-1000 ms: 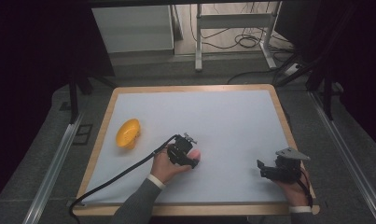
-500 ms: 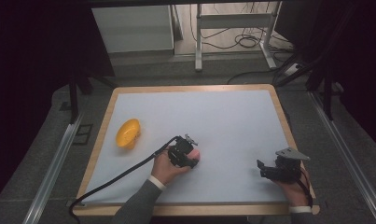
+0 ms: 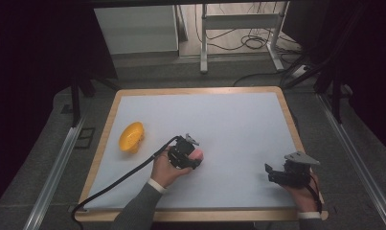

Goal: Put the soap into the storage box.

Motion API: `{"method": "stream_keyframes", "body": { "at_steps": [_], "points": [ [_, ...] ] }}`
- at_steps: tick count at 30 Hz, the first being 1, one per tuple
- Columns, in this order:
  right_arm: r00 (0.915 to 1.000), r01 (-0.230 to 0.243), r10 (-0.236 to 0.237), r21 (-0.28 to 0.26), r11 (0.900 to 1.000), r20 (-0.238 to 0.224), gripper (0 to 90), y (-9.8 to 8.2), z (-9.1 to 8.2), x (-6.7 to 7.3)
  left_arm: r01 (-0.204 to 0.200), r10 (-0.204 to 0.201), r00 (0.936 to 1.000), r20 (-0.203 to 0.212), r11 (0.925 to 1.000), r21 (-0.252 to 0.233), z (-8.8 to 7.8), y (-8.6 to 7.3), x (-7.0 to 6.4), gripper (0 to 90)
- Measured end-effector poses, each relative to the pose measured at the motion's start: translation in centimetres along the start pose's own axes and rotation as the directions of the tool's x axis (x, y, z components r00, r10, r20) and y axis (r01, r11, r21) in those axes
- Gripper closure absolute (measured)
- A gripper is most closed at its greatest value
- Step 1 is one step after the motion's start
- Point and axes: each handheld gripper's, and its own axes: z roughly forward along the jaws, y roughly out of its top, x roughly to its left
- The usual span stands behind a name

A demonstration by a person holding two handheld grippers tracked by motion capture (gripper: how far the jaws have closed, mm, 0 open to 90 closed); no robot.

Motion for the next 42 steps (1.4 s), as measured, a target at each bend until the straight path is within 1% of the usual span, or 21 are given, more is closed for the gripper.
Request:
{"method": "stream_keyframes", "body": {
  "at_steps": [11, 14, 19, 24, 31, 36, 39, 42],
  "points": [
    [1.0000, -0.004, 0.004, 0.000, 1.000, 0.001, 6.3, -0.1, 0.0, -0.1, 0.004, -0.005, 0.9999, -0.014, 0.9990, -0.045, -2.0, 0.1, 0.5, 59.8],
    [1.0000, -0.003, 0.003, 0.001, 1.000, 0.000, 6.3, -0.1, 0.0, -0.1, 0.019, -0.019, 0.9998, -0.008, 0.9982, -0.056, -2.5, -0.1, 1.0, 59.8],
    [1.0000, -0.002, 0.002, 0.003, 1.000, 0.000, 6.2, -0.1, 0.0, -0.1, 0.032, -0.034, 0.9990, -0.028, 0.9970, -0.071, -3.5, -0.6, 1.7, 59.8],
    [1.0000, 0.000, 0.000, 0.008, 1.000, 0.001, 6.3, -0.1, 0.1, 0.0, 0.049, -0.052, 0.9980, -0.037, 0.9950, -0.087, -4.5, -1.0, 2.6, 59.9],
    [1.0000, 0.000, 0.000, 0.010, 1.000, 0.000, 6.3, -0.1, 0.2, 0.0, 0.067, -0.072, 0.9960, -0.052, 0.9928, -0.100, -5.4, -1.4, 3.5, 59.8],
    [1.0000, 0.001, -0.001, 0.011, 1.000, 0.000, 6.3, -0.2, 0.2, 0.1, 0.072, -0.079, 0.9949, -0.063, 0.9922, -0.102, -5.9, -1.6, 4.0, 59.9],
    [1.0000, 0.004, -0.004, 0.015, 1.000, -0.002, 6.3, -0.2, 0.2, 0.1, 0.080, -0.089, 0.9935, -0.072, 0.9901, -0.115, -6.2, -1.8, 4.2, 59.8],
    [1.0000, 0.007, -0.007, 0.018, 1.000, 0.000, 6.3, -0.2, 0.4, 0.1, 0.086, -0.095, 0.9923, -0.079, 0.9895, -0.116, -6.5, -2.0, 4.7, 59.9]
  ]
}}
